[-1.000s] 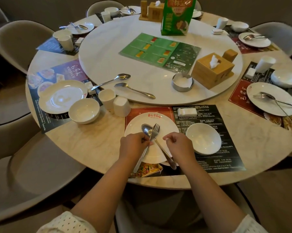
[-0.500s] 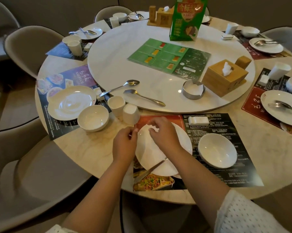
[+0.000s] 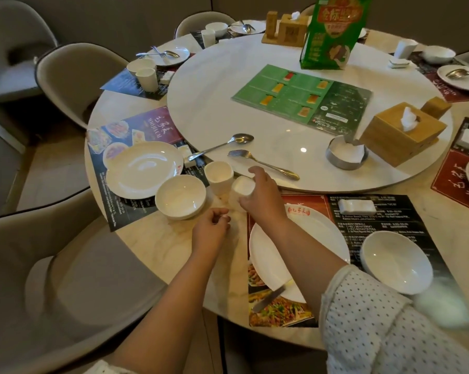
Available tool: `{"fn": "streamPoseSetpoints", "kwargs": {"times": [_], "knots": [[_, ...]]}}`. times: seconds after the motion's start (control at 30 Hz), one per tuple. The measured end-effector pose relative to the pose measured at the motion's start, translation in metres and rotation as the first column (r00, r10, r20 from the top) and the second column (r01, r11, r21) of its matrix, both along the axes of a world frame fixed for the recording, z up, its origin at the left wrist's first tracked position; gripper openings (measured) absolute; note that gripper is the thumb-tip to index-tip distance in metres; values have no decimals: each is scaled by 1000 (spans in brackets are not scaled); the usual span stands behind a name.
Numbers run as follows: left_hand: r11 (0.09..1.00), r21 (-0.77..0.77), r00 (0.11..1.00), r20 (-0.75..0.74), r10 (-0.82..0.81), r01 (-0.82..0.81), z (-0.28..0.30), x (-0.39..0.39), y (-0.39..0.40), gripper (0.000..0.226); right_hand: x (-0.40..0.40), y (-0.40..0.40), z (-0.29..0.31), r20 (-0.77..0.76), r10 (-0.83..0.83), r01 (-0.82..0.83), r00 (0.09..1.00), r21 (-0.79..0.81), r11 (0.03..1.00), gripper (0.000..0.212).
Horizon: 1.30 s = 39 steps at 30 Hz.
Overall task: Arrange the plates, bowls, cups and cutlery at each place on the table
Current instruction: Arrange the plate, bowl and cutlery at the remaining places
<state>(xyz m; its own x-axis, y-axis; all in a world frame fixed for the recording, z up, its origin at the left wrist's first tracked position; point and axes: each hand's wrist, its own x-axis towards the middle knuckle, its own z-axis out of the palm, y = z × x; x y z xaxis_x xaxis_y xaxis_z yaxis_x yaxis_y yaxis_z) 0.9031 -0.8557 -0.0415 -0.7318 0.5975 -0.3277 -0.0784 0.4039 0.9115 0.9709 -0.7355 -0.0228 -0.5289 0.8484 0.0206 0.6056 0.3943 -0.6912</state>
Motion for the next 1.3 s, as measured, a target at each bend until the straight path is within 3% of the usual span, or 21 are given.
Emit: {"fn": "streamPoseSetpoints", "kwargs": {"times": [0.13, 0.23, 0.3, 0.43, 0.57, 0.7, 0.87, 1.07, 1.3], "knots": [[999, 33, 992, 121, 29, -33, 1, 2, 4, 23, 30, -13, 9, -207, -61, 33, 977, -134, 990, 73], [985, 169, 949, 315, -23, -32, 12, 17, 10, 29, 58, -24, 14, -383, -150, 38, 911, -286, 957, 64], [967, 253, 936, 343, -76, -14, 19, 31, 14, 32, 76, -29, 16, -437, -199, 42, 877, -344, 938, 59], [948, 314, 951, 270, -150, 60, 32, 59, 27, 28, 113, -29, 21, -388, -243, 115, 889, -326, 938, 58], [904, 374, 948, 150, -279, 207, 49, 92, 51, 31, 157, -9, 25, -209, -281, 240, 937, -199, 950, 67], [873, 361, 926, 59, -374, 329, 59, 134, 85, 33, 202, 14, 29, -194, -357, 291, 914, -299, 909, 76], [873, 340, 896, 150, -418, 351, 59, 182, 126, 30, 256, 58, 34, -166, -405, 361, 899, -242, 901, 73], [855, 227, 859, 114, -499, 466, 52, 217, 174, 38, 297, 113, 28, -48, -347, 336, 937, -153, 929, 71], [871, 128, 866, 114, -487, 473, 32, 233, 202, 42, 312, 145, 2, -9, -288, 284, 958, -129, 950, 69]]}}
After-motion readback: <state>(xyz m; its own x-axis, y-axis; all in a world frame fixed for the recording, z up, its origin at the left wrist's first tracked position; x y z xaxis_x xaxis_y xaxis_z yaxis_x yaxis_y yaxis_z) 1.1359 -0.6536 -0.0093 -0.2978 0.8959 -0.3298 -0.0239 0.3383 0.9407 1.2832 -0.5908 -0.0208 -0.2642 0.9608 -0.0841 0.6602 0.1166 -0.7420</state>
